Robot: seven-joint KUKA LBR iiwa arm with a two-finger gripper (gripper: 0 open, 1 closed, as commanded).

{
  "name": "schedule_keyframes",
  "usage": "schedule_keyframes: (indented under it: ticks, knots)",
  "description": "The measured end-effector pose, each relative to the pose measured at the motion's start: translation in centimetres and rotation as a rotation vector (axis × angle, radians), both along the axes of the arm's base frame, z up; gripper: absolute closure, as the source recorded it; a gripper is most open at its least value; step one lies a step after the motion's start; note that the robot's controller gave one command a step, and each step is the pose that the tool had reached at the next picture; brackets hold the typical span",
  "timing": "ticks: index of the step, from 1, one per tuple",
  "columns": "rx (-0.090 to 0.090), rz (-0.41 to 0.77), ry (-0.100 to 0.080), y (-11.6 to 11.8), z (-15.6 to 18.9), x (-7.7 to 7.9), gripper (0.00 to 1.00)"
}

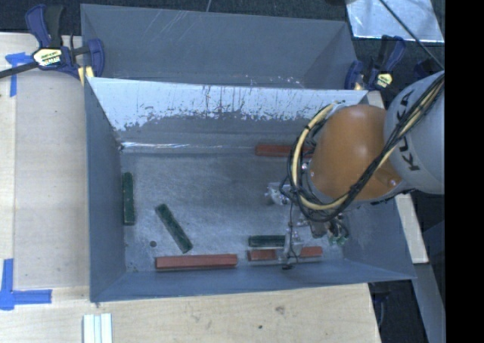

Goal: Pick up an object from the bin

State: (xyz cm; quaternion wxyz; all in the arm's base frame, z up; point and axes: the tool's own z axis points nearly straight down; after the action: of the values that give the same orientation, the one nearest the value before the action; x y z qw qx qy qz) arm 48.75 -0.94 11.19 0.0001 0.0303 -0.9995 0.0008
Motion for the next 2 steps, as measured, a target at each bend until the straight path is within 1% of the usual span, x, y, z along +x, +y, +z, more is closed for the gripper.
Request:
schedule_keyframes:
  ticks: [1,2]
  knots:
    - [0.003,-0.200,0.003,0.28,-3.86,-0.51,1.00]
    - [0.002,-0.202,-0.004,0.21,-4.02,-0.38,0.00]
